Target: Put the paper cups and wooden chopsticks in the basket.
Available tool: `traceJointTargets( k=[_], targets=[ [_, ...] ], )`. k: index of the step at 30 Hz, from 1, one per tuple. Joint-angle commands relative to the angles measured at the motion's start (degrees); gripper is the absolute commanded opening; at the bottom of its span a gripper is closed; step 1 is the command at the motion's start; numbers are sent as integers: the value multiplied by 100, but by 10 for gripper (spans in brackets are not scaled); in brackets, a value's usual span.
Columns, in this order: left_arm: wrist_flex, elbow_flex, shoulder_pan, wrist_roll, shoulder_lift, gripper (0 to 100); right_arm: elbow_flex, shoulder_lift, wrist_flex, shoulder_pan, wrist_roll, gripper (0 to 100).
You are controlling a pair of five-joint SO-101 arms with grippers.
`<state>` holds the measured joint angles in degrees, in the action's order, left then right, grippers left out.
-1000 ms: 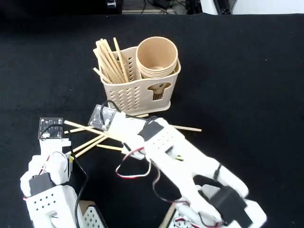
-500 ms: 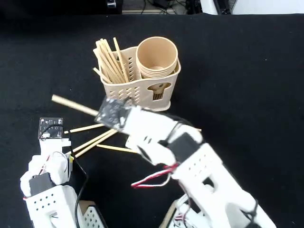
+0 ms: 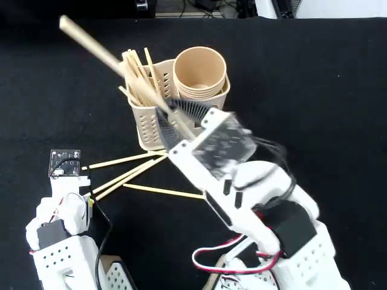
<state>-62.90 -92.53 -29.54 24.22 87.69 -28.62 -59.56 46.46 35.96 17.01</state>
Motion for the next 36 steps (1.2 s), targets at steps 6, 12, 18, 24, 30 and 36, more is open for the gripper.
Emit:
traceJointTargets(
  k=[6, 12, 18, 24, 30, 36],
  targets=[
    [114, 22, 4, -26, -9, 170, 180, 136, -2637, -70, -1284, 12],
    [114, 22, 4, -26, -9, 170, -171, 1112, -4114, -79, -1266, 12],
    [114, 22, 4, -26, -9, 170, -145, 2105, -4220, -325, -1266, 12],
    [105, 22, 4, -18, -9, 170, -189, 2967, -4589, -738, -1301, 12],
    [105, 22, 4, -18, -9, 169, -189, 3653, -4870, -826, -1310, 12],
    [105, 22, 4, -18, -9, 169, -593, 3908, -4844, -765, -1310, 12]
  ],
)
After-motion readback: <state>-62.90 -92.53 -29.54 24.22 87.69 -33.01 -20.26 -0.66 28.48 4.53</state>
